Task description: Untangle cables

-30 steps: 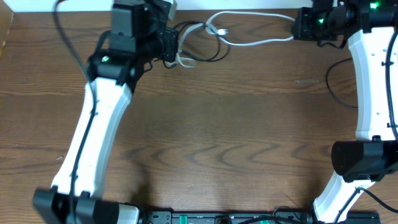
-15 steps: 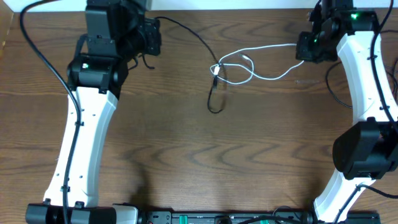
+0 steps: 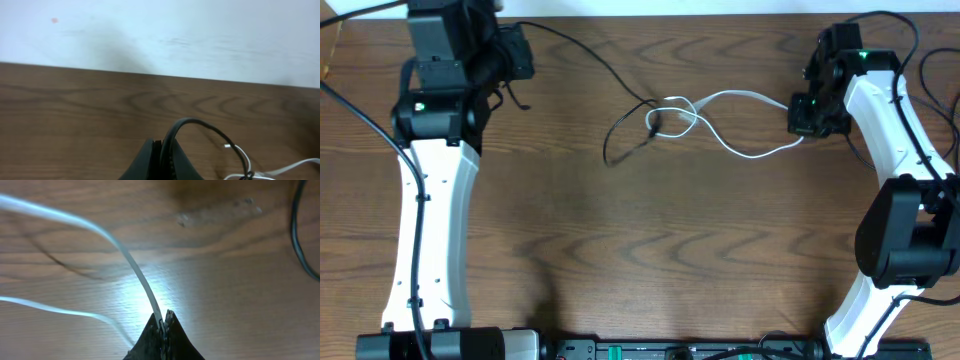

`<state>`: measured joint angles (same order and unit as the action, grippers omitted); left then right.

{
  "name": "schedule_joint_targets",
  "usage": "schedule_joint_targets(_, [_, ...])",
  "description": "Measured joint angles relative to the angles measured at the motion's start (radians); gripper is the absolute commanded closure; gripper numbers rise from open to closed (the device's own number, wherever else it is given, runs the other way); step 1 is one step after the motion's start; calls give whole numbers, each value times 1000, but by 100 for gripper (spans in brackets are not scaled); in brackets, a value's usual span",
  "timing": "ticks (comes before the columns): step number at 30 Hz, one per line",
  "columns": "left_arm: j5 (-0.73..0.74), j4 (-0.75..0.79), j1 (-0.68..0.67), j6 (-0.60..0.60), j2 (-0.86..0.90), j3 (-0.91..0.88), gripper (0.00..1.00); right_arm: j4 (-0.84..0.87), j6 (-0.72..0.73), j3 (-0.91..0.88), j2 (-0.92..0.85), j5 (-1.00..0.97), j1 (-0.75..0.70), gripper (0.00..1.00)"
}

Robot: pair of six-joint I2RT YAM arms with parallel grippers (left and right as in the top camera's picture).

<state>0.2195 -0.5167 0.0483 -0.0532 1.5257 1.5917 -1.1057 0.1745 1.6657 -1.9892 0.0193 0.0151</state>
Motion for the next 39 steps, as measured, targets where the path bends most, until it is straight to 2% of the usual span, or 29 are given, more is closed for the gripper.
schedule_joint_targets(9, [-40,-48,91,-26,0,0,93,5,74,-40,0,-115,-17,99])
schedule_joint_targets(18, [23,-65,59,-27,0,0,93,74,-30,-40,0,68,-19,99])
schedule_joint_targets(19, [36,-68,51,-27,0,0,93,76,-46,-40,0,92,-19,94])
schedule_joint_targets(20, [43,-71,45,-27,0,0,92,77,-60,-40,0,116,-19,75])
schedule_joint_targets(21, [49,-74,39,-28,0,0,93,78,-76,-40,0,141,-19,43])
schedule_joint_targets(22, [56,-79,32,-28,0,0,93,79,-98,-40,0,167,-19,24])
schedule_joint_targets(23, [61,-84,24,-29,0,0,92,79,-118,-40,0,192,-19,15])
schedule_joint_targets(24, [64,-85,21,-29,0,0,92,79,-132,-40,0,207,-19,12])
schedule_joint_targets(33, [72,-92,-34,-29,0,0,93,74,-240,7,0,371,-18,13])
schedule_joint_targets(39, [72,-114,-34,-29,0,0,93,73,-283,54,0,476,47,21])
